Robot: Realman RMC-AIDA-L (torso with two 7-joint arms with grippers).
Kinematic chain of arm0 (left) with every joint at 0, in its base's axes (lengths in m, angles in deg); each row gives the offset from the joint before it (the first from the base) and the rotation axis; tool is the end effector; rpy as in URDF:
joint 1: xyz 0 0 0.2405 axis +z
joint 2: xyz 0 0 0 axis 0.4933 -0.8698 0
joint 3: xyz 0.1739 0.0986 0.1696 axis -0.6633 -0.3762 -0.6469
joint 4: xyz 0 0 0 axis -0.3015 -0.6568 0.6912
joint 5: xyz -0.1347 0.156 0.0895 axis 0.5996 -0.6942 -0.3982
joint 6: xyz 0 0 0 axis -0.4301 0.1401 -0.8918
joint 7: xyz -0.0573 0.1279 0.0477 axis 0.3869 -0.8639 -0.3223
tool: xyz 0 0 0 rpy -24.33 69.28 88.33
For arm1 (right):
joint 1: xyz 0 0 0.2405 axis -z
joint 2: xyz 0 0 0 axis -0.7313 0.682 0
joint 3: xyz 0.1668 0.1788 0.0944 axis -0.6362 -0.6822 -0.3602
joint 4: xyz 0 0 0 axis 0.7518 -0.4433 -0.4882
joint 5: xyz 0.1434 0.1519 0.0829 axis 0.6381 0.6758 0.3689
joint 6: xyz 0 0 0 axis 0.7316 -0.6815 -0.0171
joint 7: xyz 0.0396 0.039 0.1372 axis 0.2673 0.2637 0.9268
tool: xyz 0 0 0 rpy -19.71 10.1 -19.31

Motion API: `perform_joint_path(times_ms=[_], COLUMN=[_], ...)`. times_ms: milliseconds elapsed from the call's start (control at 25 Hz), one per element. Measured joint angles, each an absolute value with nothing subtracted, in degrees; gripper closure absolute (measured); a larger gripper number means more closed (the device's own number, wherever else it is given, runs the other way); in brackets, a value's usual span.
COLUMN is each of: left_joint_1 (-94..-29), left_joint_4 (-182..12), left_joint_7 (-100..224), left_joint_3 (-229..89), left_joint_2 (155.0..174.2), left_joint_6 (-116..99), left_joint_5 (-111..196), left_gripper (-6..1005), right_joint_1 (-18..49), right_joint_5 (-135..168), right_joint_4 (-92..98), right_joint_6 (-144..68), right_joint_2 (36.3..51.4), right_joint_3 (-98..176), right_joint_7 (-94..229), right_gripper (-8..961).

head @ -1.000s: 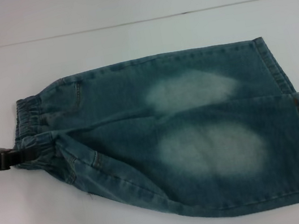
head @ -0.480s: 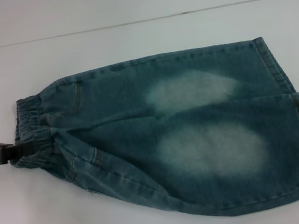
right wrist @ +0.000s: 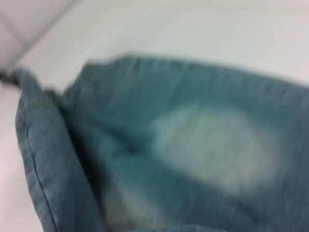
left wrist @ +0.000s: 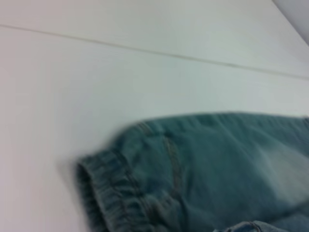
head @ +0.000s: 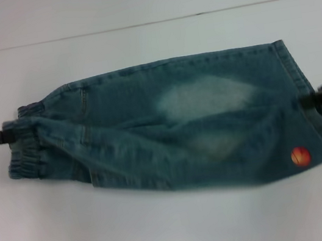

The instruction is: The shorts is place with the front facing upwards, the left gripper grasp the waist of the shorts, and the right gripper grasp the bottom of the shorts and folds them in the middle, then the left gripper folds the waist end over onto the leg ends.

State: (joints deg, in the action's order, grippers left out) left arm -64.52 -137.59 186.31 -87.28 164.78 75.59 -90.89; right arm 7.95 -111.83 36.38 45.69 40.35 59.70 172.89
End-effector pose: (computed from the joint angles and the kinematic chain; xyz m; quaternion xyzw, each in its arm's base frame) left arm -0.3189 0.3677 0.0952 -0.8125 -0.5353 -0.1014 0.2074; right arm 0.3088 0.3762 0.0650 -0.8956 0.4239 0.0735 0.1133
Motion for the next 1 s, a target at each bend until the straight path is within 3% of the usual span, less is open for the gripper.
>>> perform_joint_path(times_ms=[280,720,1000], left_joint_1=[-65.2,-65.4,-65.3], left_joint_4=[-137.1,-135.6,-133.3], left_joint_7=[188.9,189.6,189.4], left_joint_3=[-86.8,-86.8,-87.5], left_joint_2=[164.60,165.34,165.36], left_joint_6=[69.7,62.3,57.9], left_joint_5=[-90.9,-89.1,-88.8], left_gripper=[980,979,979], right_joint_1=[9.4,9.3,7.7], right_joint_5=[-98.5,-87.1,-85.7], right_joint_4=[30.7,28.9,27.2], right_joint_6=[32.7,16.8,9.3], right_joint_2=[41.36,45.53,46.84], right_joint_3=[58.9,58.7,58.9], right_joint_7=[170.1,161.9,158.2], right_gripper=[883,864,851])
